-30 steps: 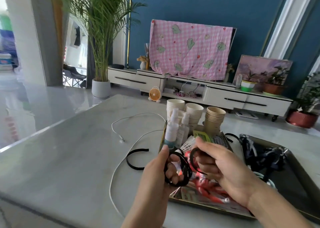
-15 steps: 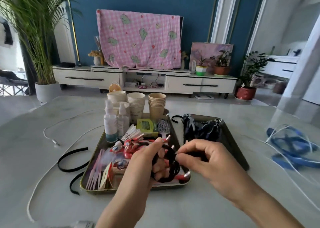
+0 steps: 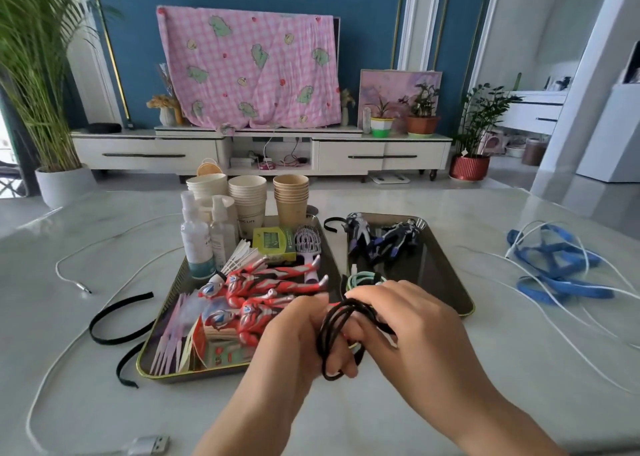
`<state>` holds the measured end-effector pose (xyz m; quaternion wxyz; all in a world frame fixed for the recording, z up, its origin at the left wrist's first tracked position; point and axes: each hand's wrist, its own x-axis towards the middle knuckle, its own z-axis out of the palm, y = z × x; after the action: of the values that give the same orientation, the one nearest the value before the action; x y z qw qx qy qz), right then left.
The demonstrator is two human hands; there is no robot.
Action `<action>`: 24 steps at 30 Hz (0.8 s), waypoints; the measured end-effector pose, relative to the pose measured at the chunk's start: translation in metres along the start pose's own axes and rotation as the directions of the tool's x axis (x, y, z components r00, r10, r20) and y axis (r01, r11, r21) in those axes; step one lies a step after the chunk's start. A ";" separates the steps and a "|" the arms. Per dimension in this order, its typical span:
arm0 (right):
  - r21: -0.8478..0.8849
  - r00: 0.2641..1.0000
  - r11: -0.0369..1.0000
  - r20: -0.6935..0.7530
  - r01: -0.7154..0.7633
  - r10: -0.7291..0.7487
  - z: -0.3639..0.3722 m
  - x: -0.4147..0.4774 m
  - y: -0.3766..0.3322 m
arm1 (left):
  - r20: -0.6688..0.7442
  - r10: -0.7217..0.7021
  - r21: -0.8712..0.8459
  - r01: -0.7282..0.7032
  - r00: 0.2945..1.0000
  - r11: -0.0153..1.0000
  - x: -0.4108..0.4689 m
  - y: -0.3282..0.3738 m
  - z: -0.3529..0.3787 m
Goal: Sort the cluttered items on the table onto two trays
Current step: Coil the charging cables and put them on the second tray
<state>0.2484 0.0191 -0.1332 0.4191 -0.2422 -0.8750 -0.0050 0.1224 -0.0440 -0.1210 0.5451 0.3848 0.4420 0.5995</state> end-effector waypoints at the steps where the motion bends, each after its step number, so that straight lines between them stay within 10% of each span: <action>1: -0.049 0.999 0.998 -0.017 0.049 -0.050 -0.001 -0.002 0.001 | -0.002 -0.023 0.027 0.023 1.000 0.999 -0.001 -0.001 -0.001; 11: -0.268 0.960 0.935 -0.095 0.231 -0.265 -0.005 -0.005 -0.005 | 0.081 -0.002 0.135 -0.009 0.997 0.991 -0.016 -0.003 -0.007; 24: -0.375 0.883 0.850 -0.144 0.369 -0.447 -0.001 -0.010 -0.010 | 0.136 -0.230 -0.199 0.254 0.964 0.946 -0.017 -0.002 -0.014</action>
<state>0.2502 0.0063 -0.1384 0.4573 -0.1155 -0.8389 -0.2716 0.1117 -0.0629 -0.1267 0.6767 0.2992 0.3874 0.5499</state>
